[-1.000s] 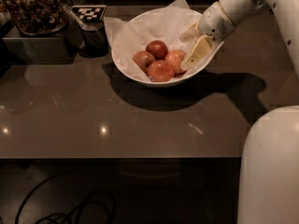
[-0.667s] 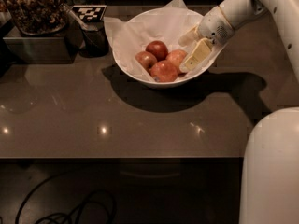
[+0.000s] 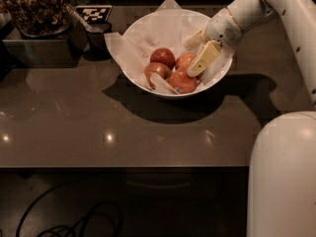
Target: Pick apple from white bowl
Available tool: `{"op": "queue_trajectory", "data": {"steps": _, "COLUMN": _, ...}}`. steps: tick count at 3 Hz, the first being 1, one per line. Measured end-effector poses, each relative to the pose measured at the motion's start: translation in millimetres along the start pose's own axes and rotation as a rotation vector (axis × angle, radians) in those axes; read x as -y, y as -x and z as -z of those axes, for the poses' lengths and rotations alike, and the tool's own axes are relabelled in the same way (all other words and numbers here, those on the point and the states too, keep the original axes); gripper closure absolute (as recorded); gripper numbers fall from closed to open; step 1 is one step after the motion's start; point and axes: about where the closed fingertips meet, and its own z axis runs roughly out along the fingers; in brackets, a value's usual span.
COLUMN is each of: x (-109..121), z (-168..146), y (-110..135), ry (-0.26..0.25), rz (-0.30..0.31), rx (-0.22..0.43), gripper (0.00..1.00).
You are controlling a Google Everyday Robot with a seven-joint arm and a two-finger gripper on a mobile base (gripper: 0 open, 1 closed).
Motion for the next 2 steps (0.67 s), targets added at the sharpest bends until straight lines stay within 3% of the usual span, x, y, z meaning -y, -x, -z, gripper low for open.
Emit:
{"op": "queue_trajectory", "data": {"steps": 1, "x": 2.7, "z": -4.3, "y": 9.8, "ry": -0.005, "rz": 0.034, "rx": -0.04, "gripper": 0.17}}
{"op": "queue_trajectory", "data": {"steps": 2, "x": 6.1, "z": -6.3, "y": 17.0, "ry": -0.035, "rz": 0.092, "rx": -0.121, "gripper": 0.16}}
